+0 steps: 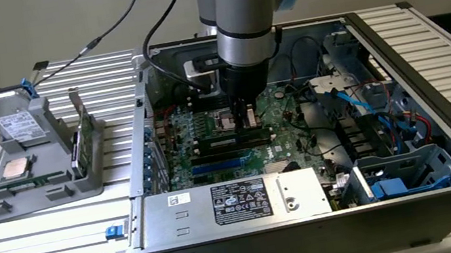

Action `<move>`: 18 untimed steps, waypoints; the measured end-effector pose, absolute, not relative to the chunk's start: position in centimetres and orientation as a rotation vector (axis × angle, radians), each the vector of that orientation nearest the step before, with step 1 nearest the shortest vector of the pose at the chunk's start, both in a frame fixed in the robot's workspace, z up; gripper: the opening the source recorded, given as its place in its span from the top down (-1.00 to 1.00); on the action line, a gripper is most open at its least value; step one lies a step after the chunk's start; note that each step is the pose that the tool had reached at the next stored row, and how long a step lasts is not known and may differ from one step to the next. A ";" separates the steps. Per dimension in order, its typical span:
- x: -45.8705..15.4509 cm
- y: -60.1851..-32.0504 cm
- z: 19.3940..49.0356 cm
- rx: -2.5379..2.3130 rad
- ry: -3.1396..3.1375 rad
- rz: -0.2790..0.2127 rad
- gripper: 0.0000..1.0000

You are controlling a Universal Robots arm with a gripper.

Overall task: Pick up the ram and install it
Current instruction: 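Insert the ram into the slot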

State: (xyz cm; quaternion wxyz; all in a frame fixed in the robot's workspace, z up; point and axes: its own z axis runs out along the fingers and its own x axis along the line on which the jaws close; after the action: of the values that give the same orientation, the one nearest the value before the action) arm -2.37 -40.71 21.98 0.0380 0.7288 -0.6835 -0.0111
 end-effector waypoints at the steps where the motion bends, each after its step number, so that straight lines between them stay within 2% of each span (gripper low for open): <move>1: -2.4 -40.7 22.0 2.235 -2.098 -0.034 0.72; 18: -2.3 -40.6 21.9 2.217 -2.116 -0.036 0.72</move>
State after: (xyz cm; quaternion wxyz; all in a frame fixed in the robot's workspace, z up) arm -2.27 -40.61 21.89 0.0382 0.7228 -0.6899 -0.0117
